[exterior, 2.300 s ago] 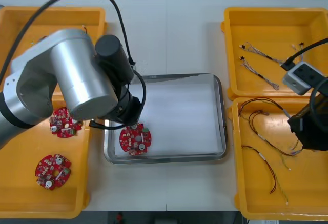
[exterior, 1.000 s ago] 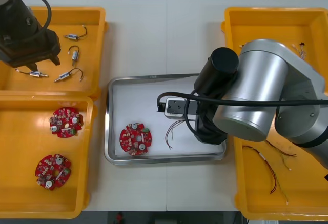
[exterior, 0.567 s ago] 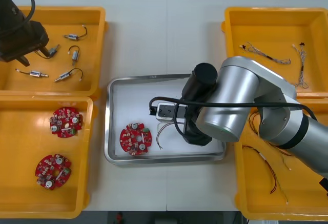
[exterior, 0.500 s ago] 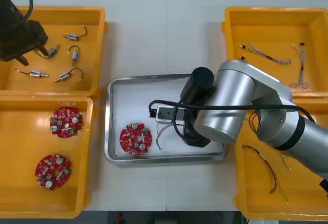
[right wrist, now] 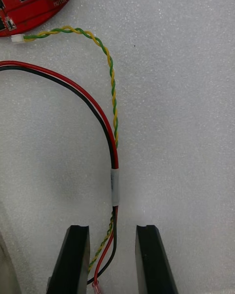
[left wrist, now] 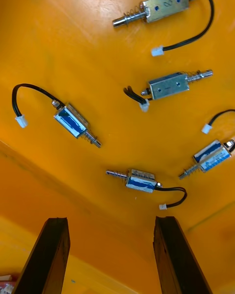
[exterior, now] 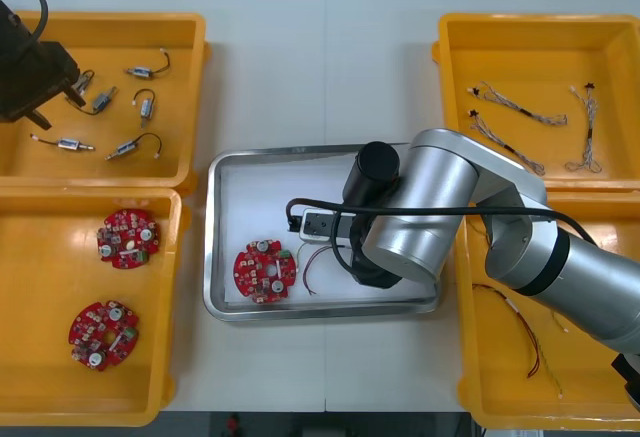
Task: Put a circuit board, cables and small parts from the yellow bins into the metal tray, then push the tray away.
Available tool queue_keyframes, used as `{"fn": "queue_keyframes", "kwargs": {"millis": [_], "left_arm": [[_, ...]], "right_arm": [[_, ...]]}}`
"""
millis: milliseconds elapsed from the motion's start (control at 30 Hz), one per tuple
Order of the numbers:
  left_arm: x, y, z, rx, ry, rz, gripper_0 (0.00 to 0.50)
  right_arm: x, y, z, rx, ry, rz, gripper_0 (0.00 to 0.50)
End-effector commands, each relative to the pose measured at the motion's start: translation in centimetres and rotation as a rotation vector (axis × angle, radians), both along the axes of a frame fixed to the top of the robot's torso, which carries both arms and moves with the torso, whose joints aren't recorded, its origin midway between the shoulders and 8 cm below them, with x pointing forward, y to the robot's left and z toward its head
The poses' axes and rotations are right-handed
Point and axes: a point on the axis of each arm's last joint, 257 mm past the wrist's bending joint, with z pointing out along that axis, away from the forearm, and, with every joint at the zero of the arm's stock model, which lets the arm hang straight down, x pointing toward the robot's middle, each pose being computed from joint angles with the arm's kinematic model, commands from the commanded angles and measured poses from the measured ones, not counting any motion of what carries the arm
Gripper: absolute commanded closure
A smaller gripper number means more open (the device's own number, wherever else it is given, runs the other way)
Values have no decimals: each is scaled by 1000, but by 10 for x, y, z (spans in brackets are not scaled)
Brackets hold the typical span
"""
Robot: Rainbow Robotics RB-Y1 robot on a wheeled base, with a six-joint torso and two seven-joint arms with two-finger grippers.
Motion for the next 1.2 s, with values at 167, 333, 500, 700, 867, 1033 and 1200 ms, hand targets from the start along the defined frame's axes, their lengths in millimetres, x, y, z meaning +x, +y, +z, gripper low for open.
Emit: {"fn": "queue_keyframes", "kwargs": {"millis": [167, 333, 500, 700, 867, 1033, 1200], "left_arm": [[20, 19, 19, -21, -73, 21, 0], [30, 26, 0, 17, -85, 34, 0], [38, 28, -17, 23, -93, 47, 0], [40, 35, -40, 53, -83, 49, 0], [38, 37, -55, 49, -85, 52, 0], [41, 39, -66, 60, -104, 44, 0], [38, 43, -74, 71, -97, 45, 0]], "right_arm": [[10, 18, 29, 33, -49, 31, 0], [10, 15, 52, 34, -58, -11, 0], [10, 4, 76, 16, -81, -81, 0], [20, 2, 111, 82, -130, -156, 0], [31, -4, 145, 166, -196, -197, 0], [43, -18, 173, 225, -265, -259, 0], [54, -49, 189, 247, -308, -339, 0]]}}
